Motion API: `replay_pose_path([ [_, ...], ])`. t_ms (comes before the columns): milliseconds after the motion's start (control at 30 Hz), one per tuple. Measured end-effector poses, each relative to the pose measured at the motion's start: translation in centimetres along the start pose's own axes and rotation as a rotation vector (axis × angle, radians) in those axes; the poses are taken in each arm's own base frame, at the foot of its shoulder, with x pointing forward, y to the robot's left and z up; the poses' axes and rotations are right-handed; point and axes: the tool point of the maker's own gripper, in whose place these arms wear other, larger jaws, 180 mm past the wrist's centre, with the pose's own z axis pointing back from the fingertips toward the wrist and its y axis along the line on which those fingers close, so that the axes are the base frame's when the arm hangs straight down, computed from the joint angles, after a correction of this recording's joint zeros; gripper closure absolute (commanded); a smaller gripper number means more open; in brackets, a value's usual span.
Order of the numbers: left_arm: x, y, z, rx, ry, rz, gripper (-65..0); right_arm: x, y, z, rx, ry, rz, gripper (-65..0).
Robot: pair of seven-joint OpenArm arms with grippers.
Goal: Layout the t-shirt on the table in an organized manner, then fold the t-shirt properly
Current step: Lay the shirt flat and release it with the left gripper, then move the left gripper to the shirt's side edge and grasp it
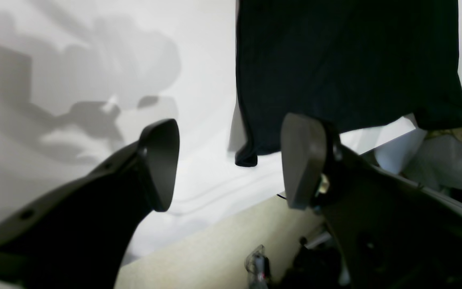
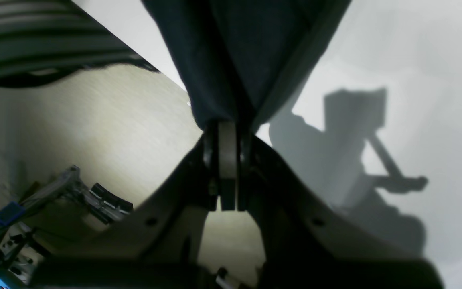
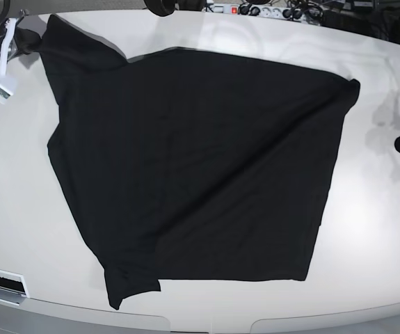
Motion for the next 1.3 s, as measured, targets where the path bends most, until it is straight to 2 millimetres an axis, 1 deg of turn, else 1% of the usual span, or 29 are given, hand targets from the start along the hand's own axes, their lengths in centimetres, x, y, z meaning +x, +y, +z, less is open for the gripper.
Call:
replay_pose_path([
  [100,-0.1,-0.2,-0.5,-0.01,0.003,0.0,-40.7,-0.2,0.0,0.0,-0.002,0.009,-0.001,0.0],
  [167,-0.2,-0.5,-1.0,-0.023,0.005,0.002,-40.7,-0.5,-0.7,0.0,-0.037,0.027,-0.007,0.0],
  [233,-0.3,-0.5,-1.1,-0.025,0.006,0.003,-40.7,-1.1,-1.4,0.1,-0.077,0.058,-0.028,0.0],
  [367,-0.2,-0.5,-0.9,-0.021,0.005,0.002,-40.7,-0.9,-1.3,0.1,-0.071,0.052,-0.029,0.0],
  [433,-0.2,-0.8,-1.5,-0.038,0.003,0.004,-40.7,-0.9,-1.3,0.1,-0.07,0.052,-0.029,0.0],
  [533,-0.5,-2.1,-3.5,-0.09,0.006,-0.005,-40.7,-0.9,-1.2,0.0,-0.069,0.052,-0.03,-0.4],
  [600,-0.7,-3.6,-5.3,-0.148,0.009,-0.036,-40.6,-0.9,-1.2,0.1,-0.07,0.052,-0.03,-5.8],
  [667,-0.7,-5.3,-7.4,-0.209,0.001,-0.049,-38.6,-0.9,-1.2,0.0,-0.069,0.052,-0.03,-11.5],
  [700,-0.8,-6.1,-8.3,-0.238,-0.001,-0.047,-35.2,-0.9,-1.2,0.0,-0.069,0.052,-0.03,-14.2],
  [733,-1.0,-7.1,-9.3,-0.269,0.005,-0.053,-28.4,-0.9,-1.2,0.0,-0.067,0.05,-0.03,-16.3],
  [767,-1.3,-8.0,-10.3,-0.3,0.008,-0.068,-18.4,-0.9,-1.2,0.0,-0.067,0.049,-0.031,-17.7],
  [800,-1.2,-9.0,-11.3,-0.332,-0.006,-0.064,-5.8,-0.6,-1.2,0.0,-0.068,0.031,-0.029,-18.2],
  [833,-0.8,-10.2,-12.3,-0.365,-0.035,-0.056,0.0,-0.2,-1.2,0.0,-0.068,0.009,-0.029,-18.1],
  [867,-0.6,-11.0,-13.3,-0.378,-0.052,-0.058,0.0,0.3,-1.2,0.0,-0.068,-0.015,-0.028,-18.1],
  [933,-0.3,-11.6,-15.3,-0.348,-0.063,-0.08,0.0,0.9,-1.2,0.0,-0.068,-0.049,-0.027,-18.1],
  [1000,-0.1,-11.6,-17.0,-0.293,-0.083,-0.109,0.0,1.2,-1.3,0.1,-0.07,-0.064,-0.025,-18.1],
  [1100,-1.0,-10.4,-19.2,-0.166,-0.05,-0.175,0.0,1.6,-0.8,0.1,-0.043,-0.086,-0.031,-18.1],
  [1167,-1.2,-9.9,-20.3,-0.105,-0.041,-0.171,0.0,1.9,-0.4,0.1,-0.02,-0.105,-0.034,-18.2],
  [1233,-0.9,-9.2,-20.4,-0.055,-0.052,-0.172,0.0,2.6,-0.4,0.3,-0.013,-0.123,-0.031,-18.3],
  [1300,-0.1,-7.8,-20.1,0.02,-0.083,-0.162,0.0,3.6,-0.6,0.7,-0.009,-0.141,-0.021,-18.3],
])
